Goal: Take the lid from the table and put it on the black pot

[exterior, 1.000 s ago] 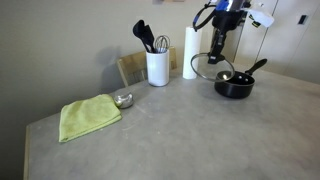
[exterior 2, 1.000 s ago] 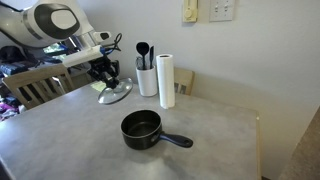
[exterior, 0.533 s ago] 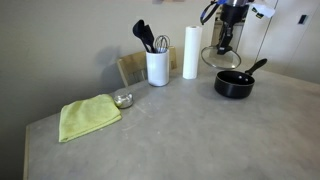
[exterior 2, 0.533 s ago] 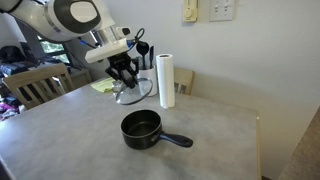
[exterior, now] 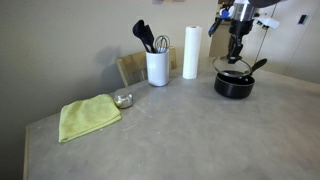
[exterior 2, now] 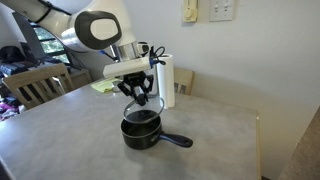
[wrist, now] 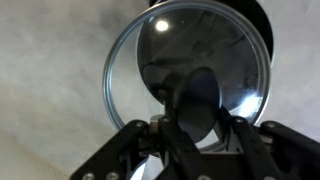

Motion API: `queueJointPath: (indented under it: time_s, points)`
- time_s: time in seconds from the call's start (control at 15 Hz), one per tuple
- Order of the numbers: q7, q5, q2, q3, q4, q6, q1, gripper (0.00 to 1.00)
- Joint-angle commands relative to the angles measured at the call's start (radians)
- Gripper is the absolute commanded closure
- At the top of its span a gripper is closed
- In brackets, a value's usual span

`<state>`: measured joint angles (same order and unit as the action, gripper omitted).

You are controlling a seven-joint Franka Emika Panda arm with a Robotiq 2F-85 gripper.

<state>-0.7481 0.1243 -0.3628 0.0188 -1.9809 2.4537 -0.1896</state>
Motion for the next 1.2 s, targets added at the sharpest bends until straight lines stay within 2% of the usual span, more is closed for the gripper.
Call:
queueJointPath:
  time_s: [0.0, 0.47, 1.13]
  points:
    - [-0.114, -0.074, -0.030, -0.021, 0.027, -0.073, -0.045, 0.86]
    - [-0.159, -0.076, -0.034, 0.001, 0.034, -0.168, -0.053, 0.86]
    - [-0.233, -0.192, -0.044, -0.020, 0.036, -0.233, -0.062, 0.86]
